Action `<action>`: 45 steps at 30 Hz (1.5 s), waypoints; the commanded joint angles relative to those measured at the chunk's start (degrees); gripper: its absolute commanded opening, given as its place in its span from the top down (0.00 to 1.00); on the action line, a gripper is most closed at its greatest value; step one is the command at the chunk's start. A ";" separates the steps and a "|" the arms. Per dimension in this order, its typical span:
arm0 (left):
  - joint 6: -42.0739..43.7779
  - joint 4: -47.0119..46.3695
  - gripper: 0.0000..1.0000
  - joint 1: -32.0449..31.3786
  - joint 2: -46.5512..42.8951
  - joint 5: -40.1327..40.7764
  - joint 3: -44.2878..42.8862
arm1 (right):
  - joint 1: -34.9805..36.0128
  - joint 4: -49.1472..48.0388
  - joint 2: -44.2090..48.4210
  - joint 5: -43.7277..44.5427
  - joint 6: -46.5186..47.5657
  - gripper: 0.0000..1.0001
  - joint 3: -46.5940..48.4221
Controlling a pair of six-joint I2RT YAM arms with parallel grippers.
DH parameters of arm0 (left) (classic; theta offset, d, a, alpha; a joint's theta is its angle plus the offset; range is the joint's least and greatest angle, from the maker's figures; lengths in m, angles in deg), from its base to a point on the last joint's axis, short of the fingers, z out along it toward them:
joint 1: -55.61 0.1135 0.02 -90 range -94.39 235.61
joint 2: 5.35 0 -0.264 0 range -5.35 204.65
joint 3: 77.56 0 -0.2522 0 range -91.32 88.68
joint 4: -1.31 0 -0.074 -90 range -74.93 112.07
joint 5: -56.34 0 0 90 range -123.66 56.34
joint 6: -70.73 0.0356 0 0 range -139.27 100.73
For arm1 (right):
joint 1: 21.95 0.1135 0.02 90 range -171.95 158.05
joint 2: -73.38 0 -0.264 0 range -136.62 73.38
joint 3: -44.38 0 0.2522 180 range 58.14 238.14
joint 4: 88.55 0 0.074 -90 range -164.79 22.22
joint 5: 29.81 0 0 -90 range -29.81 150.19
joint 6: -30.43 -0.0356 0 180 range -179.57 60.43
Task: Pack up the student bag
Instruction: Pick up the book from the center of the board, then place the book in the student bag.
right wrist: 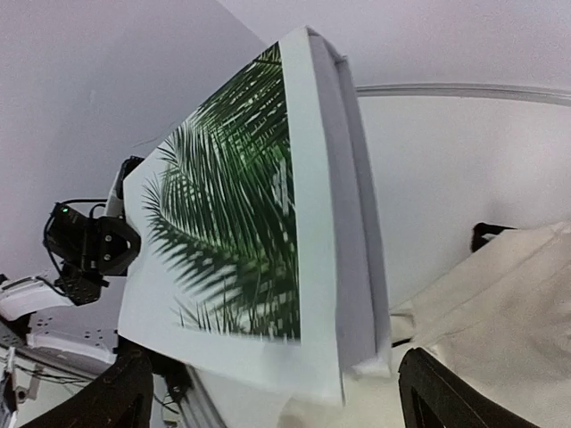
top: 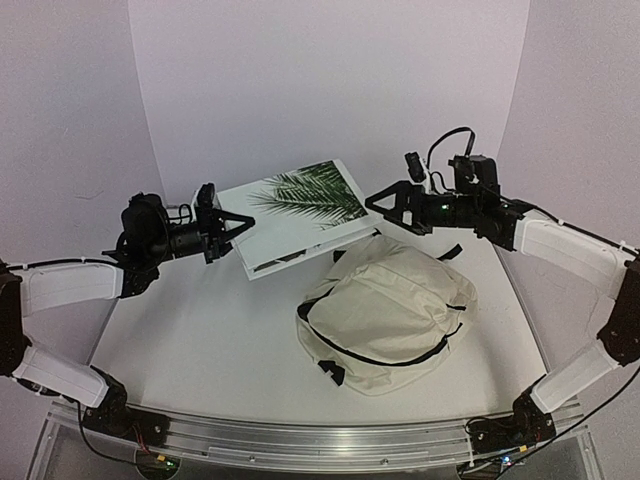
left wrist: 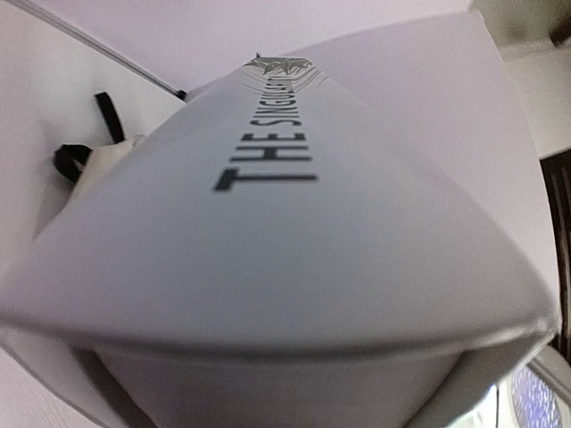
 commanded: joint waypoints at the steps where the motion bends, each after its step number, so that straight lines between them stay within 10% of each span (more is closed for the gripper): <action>1: -4.19 4.13 0.83 4.69 -2.20 4.52 0.68 | -0.23 9.19 4.39 14.28 8.86 0.05 1.15; 20: -9.29 12.00 0.84 16.36 -9.09 7.29 6.79 | 30.94 27.66 -7.72 43.58 24.45 0.06 5.23; 35: -6.16 18.00 0.83 18.92 -11.49 7.07 6.60 | 40.88 34.55 -17.27 59.41 23.44 0.05 8.61; 41: -6.14 17.92 0.83 19.58 -11.59 6.01 7.16 | 40.88 36.03 -18.13 66.93 20.04 0.24 9.74; 45: -5.15 18.39 0.83 19.83 -11.99 5.16 7.48 | 40.68 36.18 -17.38 69.95 17.66 0.54 11.62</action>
